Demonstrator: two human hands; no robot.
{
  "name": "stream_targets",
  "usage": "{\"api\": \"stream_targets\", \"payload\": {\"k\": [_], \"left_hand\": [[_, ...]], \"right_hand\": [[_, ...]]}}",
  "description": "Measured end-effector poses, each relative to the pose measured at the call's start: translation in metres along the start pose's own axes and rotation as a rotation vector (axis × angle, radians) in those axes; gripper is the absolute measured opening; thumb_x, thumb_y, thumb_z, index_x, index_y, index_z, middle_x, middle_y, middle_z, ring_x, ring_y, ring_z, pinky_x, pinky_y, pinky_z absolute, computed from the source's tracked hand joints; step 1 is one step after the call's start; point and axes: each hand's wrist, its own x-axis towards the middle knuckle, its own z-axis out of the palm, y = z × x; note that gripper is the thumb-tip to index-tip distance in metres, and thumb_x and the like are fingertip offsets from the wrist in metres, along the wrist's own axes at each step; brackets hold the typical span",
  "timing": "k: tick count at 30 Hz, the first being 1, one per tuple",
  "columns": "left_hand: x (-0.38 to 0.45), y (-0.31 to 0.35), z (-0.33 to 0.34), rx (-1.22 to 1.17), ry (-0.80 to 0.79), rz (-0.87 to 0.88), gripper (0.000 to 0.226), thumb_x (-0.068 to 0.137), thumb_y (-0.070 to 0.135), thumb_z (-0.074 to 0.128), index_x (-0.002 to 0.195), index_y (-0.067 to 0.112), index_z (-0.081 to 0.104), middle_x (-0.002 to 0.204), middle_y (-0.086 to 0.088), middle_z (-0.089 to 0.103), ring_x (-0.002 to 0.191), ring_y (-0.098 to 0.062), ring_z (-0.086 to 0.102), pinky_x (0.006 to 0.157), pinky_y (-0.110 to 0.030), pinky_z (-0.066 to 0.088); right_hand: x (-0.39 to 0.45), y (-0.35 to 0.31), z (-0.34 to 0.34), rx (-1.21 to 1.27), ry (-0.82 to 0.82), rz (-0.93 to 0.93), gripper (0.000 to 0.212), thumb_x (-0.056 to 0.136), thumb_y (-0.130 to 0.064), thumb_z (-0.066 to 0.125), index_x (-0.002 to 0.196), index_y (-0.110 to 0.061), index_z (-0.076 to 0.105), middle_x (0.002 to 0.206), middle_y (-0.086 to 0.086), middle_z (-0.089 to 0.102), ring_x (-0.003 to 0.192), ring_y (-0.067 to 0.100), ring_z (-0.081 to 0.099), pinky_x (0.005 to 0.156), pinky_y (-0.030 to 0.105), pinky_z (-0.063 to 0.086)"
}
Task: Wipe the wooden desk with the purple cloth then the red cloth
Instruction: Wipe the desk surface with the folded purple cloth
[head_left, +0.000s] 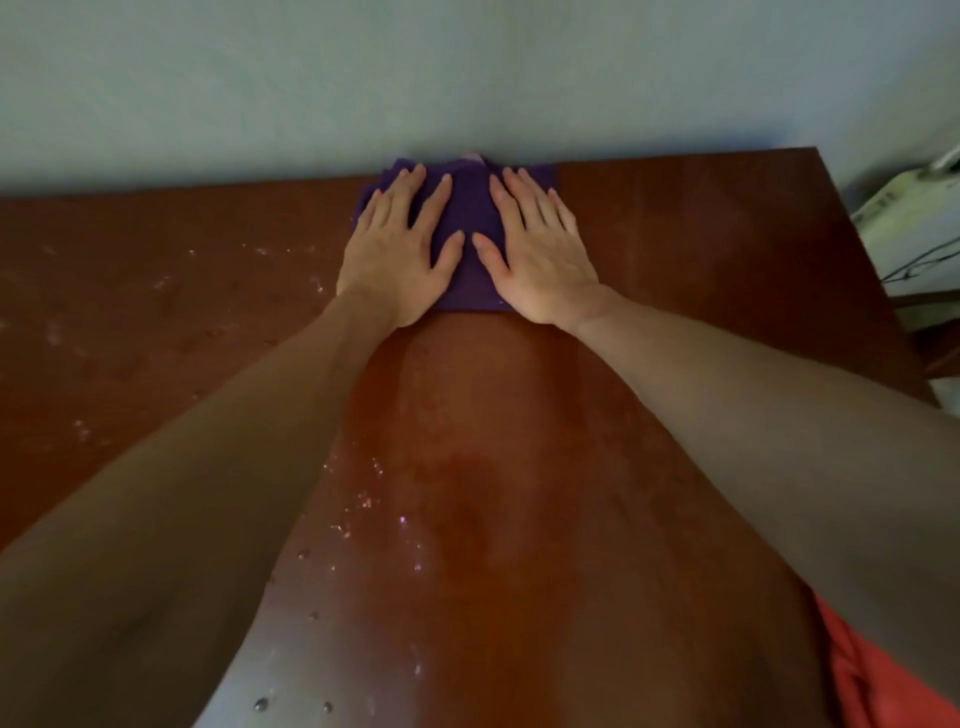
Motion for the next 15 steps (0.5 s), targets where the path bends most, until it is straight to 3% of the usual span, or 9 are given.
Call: {"api": "stream_targets", "payload": {"k": [6,11,15], "left_hand": [[-0.049,0.007,0.001,-0.018,-0.033,0.002,0.065,0.106,0.050,0.030,0.162,0.022,0.014,0.170,-0.011,0.009,0.157,-0.027,0.007,0.128,-0.042,0.005],[-0.146,0.028,-0.002,-0.031,-0.036,-0.054,0.065,0.105,0.052,0.026,0.162,0.022,0.015,0.170,-0.011,0.011,0.157,-0.027,0.009,0.128,-0.044,0.006],[-0.233,0.054,-0.001,-0.037,-0.044,-0.084,0.067,0.104,0.053,0.022,0.162,0.021,0.015,0.169,-0.012,0.012,0.157,-0.028,0.010,0.128,-0.046,0.009]], "right_hand": [[-0.045,-0.020,-0.003,0.005,-0.027,0.022,0.069,0.109,-0.050,0.027,0.164,-0.010,0.015,0.173,0.011,0.013,0.161,0.023,0.008,0.130,0.041,0.006],[-0.129,-0.047,-0.007,0.044,-0.040,-0.039,0.075,0.104,-0.054,0.014,0.163,-0.008,0.017,0.172,0.013,0.017,0.160,0.025,0.012,0.130,0.044,0.010],[-0.212,-0.068,-0.007,0.064,-0.013,-0.058,0.072,0.106,-0.052,0.023,0.162,-0.007,0.024,0.170,0.014,0.024,0.159,0.026,0.018,0.130,0.046,0.016]]}}
